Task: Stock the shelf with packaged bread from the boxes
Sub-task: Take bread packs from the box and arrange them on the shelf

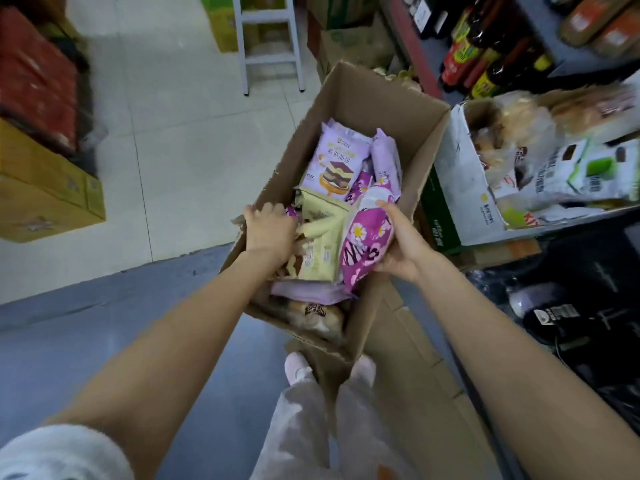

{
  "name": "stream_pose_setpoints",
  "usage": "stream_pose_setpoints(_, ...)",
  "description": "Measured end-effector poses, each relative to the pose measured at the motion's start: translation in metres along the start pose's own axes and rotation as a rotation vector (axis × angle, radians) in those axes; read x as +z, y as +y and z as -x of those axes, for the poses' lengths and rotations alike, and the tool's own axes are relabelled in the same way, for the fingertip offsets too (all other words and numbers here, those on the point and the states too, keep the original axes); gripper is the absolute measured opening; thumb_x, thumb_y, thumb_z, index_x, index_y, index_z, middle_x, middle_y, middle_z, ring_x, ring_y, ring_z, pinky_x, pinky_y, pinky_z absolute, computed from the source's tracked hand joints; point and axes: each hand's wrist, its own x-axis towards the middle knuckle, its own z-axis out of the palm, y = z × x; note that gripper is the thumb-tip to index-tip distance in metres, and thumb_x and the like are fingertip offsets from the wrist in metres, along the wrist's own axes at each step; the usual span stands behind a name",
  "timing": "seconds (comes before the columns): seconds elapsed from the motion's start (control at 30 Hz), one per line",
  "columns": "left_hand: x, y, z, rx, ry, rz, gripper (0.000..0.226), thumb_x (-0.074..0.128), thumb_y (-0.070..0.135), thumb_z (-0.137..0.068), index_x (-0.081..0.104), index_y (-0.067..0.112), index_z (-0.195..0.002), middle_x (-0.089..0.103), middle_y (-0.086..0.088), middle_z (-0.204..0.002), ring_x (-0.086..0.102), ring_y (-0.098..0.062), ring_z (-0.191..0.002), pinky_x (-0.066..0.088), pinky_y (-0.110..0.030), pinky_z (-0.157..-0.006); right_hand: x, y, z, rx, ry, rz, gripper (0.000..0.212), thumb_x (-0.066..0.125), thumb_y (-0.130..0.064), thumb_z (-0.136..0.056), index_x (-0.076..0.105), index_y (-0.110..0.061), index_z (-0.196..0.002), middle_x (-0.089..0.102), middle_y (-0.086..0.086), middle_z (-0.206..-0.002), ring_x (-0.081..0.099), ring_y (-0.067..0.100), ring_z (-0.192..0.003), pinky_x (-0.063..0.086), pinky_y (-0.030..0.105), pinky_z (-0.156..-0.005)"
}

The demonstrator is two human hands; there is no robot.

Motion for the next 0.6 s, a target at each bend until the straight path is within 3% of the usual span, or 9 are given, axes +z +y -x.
stream_pose_setpoints(0.07, -0.033, 0.003, 0.003, -0.132, 0.175, 0.170, 0.048, 0.058, 0.058, -0.080, 0.061, 0.020, -0.110, 0.055, -0.008, -0.122, 0.043, -0.026, -0.123, 0.012, -0.054, -0.113, -0.007, -0.019, 0.019, -0.033, -0.042, -0.155, 0.060, 0.048, -0.063, -0.085, 0.062, -0.016, -0.119, 0.067, 0.010, -0.117, 0.062, 0.028, -0.108, 0.046, 0.052, -0.097)
stream_pose_setpoints(0.13, -0.073, 0.018, 0.003, -0.157, 0.299, 0.283, 0.046, 0.052, 0.056, -0.086, 0.059, 0.015, -0.107, 0.062, -0.011, -0.115, 0.051, -0.029, -0.119, 0.011, -0.052, -0.114, -0.016, -0.039, 0.043, -0.090, -0.051, -0.250, 0.062, 0.040, -0.066, -0.087, 0.064, -0.014, -0.112, 0.065, 0.012, -0.116, 0.062, 0.029, -0.105, 0.047, 0.051, -0.094)
stream_pose_setpoints(0.23, -0.133, 0.064, 0.009, -0.048, 0.397, 0.386, 0.043, 0.049, 0.048, -0.092, 0.050, 0.009, -0.109, 0.068, -0.016, -0.102, 0.061, -0.034, -0.102, 0.032, -0.041, -0.102, -0.033, -0.067, 0.084, -0.178, -0.012, -0.280, 0.064, 0.033, -0.067, -0.089, 0.063, -0.013, -0.108, 0.064, 0.013, -0.116, 0.062, 0.028, -0.098, 0.051, 0.050, -0.083)
stream_pose_setpoints(0.33, -0.183, 0.124, 0.026, 0.067, 0.561, 0.361, 0.042, 0.052, 0.048, -0.090, 0.046, 0.011, -0.109, 0.066, -0.013, -0.102, 0.061, -0.034, -0.098, 0.040, -0.040, -0.084, -0.060, -0.087, 0.127, -0.302, 0.055, -0.328, 0.067, 0.025, -0.065, -0.092, 0.055, -0.013, -0.120, 0.062, 0.010, -0.114, 0.061, 0.026, -0.090, 0.056, 0.047, -0.071)
stream_pose_setpoints(0.47, -0.241, 0.213, 0.062, 0.184, 0.697, 0.405, 0.058, 0.056, 0.050, -0.087, 0.038, 0.009, -0.125, 0.061, -0.012, -0.110, 0.057, -0.034, -0.103, 0.038, -0.039, -0.073, -0.125, -0.101, 0.200, -0.506, 0.160, -0.430, 0.052, 0.021, -0.049, -0.101, 0.050, -0.010, -0.118, 0.055, 0.025, -0.127, 0.063, 0.031, -0.081, 0.058, 0.047, -0.055)
stream_pose_setpoints(0.53, -0.270, 0.261, 0.085, 0.244, 0.733, 0.476, 0.066, 0.060, 0.048, -0.085, 0.035, 0.008, -0.132, 0.061, -0.012, -0.110, 0.059, -0.034, -0.100, 0.037, -0.036, -0.066, -0.172, -0.101, 0.245, -0.610, 0.108, -0.558, 0.043, 0.021, -0.036, -0.103, 0.049, -0.009, -0.121, 0.054, 0.023, -0.126, 0.063, 0.036, -0.081, 0.058, 0.044, -0.049)
stream_pose_setpoints(0.6, -0.297, 0.311, 0.114, 0.332, 0.763, 0.542, 0.065, 0.064, 0.046, -0.083, 0.038, 0.008, -0.130, 0.061, -0.013, -0.111, 0.058, -0.034, -0.101, 0.037, -0.036, -0.064, -0.225, -0.094, 0.294, -0.726, 0.038, -0.646, 0.044, 0.022, -0.017, -0.098, 0.045, 0.001, -0.131, 0.053, 0.023, -0.120, 0.067, 0.039, -0.079, 0.059, 0.040, -0.053)
